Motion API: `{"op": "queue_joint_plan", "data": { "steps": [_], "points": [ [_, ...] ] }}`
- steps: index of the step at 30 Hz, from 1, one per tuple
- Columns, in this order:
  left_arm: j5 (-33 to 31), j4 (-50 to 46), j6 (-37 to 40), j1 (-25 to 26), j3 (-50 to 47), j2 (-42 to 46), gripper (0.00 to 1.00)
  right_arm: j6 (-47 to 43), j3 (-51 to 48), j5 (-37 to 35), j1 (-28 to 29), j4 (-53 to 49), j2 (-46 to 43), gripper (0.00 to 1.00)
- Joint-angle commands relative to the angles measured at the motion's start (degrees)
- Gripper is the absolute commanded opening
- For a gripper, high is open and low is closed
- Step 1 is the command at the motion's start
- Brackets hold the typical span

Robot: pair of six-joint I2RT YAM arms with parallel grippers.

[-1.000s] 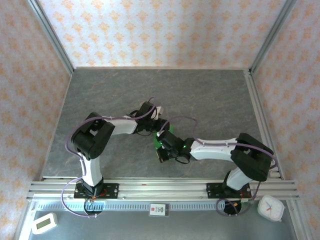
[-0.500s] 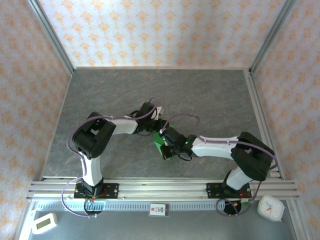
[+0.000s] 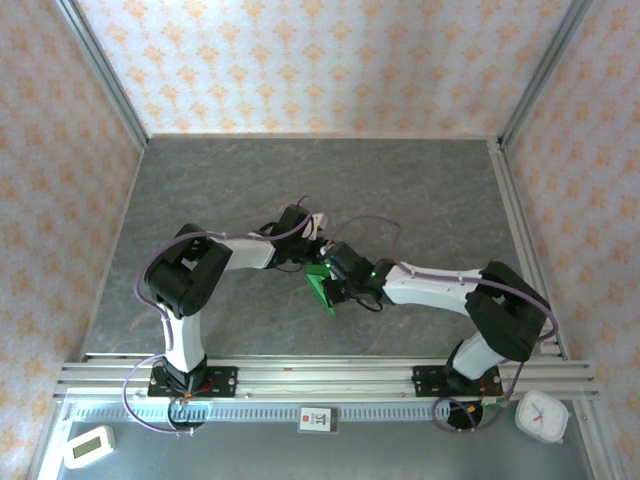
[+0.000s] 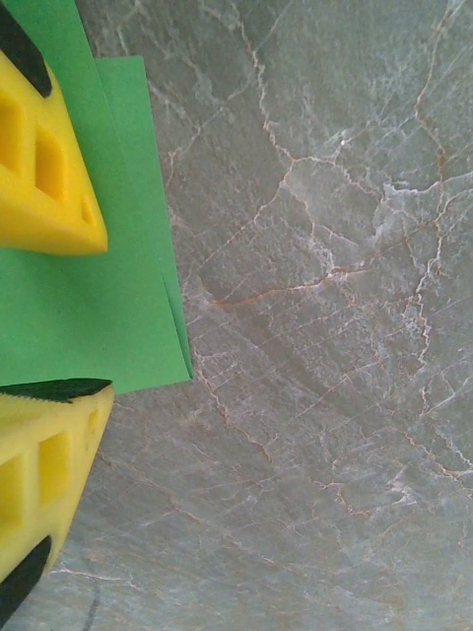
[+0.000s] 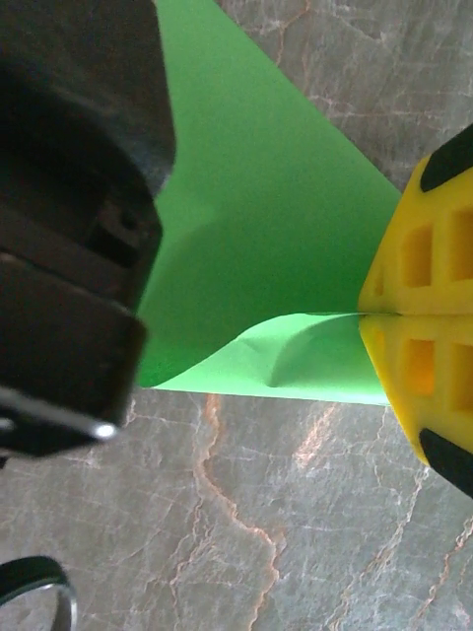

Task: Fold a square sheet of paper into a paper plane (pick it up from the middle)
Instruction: Third fold the triangle at the center of the table.

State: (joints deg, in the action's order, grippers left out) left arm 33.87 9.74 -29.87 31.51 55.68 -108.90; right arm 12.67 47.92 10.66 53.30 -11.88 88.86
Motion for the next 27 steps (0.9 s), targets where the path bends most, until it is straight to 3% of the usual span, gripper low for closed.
{"op": "queue_joint_plan", "data": {
  "steps": [1, 27],
  "points": [
    [-2.4, -2.6, 1.1, 0.4, -2.3, -2.7, 0.4, -1.4, 1.3, -2.0, -0.3, -1.7, 1.4, 0.0],
    [-1.8, -1.5, 0.6, 0.4, -3.0, -2.9, 0.39, 3.1, -4.6, 1.7, -0.4, 5.3, 2.1, 0.0]
  ]
}}
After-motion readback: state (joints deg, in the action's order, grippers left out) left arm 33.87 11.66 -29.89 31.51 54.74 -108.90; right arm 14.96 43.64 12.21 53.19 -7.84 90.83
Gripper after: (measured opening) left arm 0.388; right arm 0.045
